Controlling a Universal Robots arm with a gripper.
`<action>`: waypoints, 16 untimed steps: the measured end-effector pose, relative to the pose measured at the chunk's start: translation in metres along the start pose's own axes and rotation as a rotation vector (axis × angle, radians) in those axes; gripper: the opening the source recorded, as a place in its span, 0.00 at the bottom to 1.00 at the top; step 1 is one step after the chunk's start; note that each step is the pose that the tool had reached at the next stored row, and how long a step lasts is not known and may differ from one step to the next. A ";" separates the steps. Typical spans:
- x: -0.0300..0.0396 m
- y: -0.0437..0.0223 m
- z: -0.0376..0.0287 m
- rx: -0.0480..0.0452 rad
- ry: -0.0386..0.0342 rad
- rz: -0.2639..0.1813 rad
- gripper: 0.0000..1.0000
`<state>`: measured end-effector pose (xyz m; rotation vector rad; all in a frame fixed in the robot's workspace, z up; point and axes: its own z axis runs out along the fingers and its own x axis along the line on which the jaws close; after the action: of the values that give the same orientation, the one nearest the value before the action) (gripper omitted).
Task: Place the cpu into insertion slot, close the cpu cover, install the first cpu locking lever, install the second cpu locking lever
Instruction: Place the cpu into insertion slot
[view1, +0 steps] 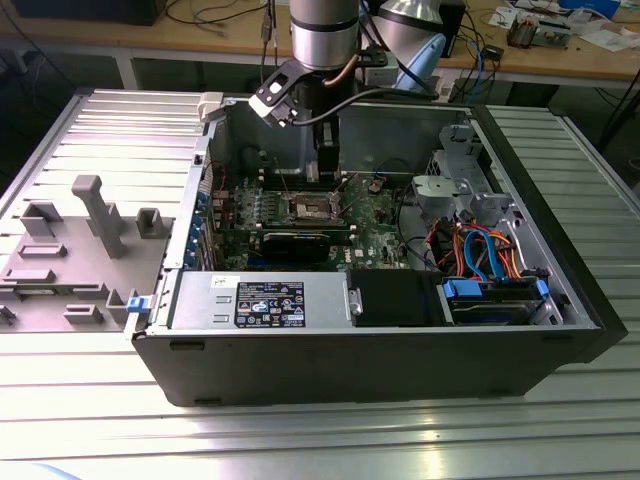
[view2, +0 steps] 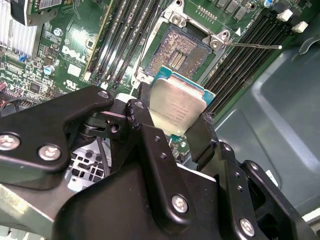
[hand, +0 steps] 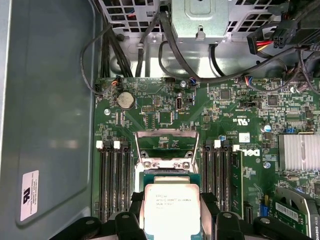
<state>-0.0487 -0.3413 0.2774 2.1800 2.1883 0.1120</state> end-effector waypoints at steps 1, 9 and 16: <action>0.0000 0.0000 0.0002 -0.0001 0.0001 0.000 0.53; 0.0000 -0.0009 0.0019 -0.0002 0.0003 0.000 0.53; 0.0000 -0.0011 0.0033 -0.0002 0.0004 0.000 0.53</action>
<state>-0.0496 -0.3413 0.2739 2.1801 2.1883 0.1126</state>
